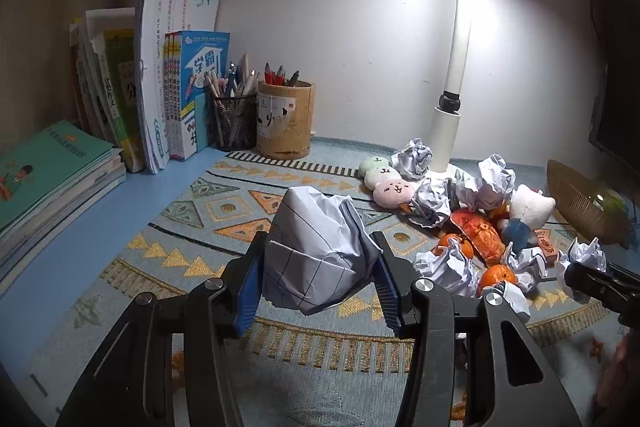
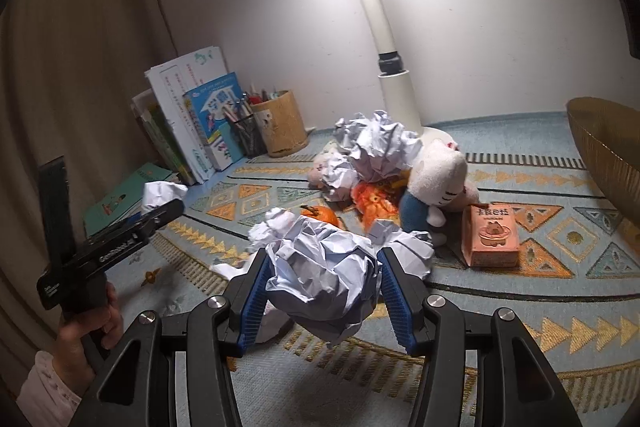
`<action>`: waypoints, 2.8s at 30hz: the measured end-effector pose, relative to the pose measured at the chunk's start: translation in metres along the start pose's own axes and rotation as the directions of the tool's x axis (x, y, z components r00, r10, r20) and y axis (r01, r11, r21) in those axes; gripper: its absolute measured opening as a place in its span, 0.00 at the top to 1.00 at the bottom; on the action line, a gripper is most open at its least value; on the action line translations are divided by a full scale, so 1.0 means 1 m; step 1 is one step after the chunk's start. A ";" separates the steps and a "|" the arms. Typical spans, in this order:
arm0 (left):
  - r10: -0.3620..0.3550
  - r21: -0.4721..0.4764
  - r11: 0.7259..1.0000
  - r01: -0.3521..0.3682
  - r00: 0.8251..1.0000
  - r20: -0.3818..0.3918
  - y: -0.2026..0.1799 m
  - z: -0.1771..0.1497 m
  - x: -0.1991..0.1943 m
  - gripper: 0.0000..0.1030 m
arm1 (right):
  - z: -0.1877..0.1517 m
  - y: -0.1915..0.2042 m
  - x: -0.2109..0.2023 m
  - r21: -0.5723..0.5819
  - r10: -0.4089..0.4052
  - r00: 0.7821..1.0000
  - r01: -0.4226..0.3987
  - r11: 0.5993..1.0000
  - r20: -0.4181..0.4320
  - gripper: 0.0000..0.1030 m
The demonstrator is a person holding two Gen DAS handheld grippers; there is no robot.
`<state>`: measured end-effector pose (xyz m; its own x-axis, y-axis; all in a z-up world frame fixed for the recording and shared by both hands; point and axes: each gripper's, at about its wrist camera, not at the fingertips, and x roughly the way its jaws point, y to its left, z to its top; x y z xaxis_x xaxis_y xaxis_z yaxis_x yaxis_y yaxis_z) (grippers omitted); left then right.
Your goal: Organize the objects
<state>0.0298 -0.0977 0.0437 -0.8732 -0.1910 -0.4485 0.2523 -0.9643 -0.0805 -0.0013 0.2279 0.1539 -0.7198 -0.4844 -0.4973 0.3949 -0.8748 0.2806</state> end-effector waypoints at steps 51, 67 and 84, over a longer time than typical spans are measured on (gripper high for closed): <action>-0.518 0.187 0.834 0.519 0.853 -0.056 -0.386 0.088 0.115 0.46 | 0.183 -0.273 -0.135 0.301 -0.449 0.873 0.384 0.873 0.189 0.08; -0.453 0.264 0.848 0.460 0.887 -0.089 -0.406 0.059 0.116 0.00 | 0.184 -0.243 -0.118 0.260 -0.487 0.859 0.440 0.860 0.157 0.00; -0.250 0.292 0.916 0.274 0.961 -0.118 -0.266 0.132 -0.001 0.00 | 0.172 -0.092 -0.190 0.081 -0.271 0.882 0.261 0.962 0.386 0.00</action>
<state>-0.0917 0.1351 0.1833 -0.8532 0.0791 -0.5155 -0.1297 -0.9896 0.0629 0.0006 0.4017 0.3642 -0.9620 -0.1879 -0.1981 0.1464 -0.9674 0.2065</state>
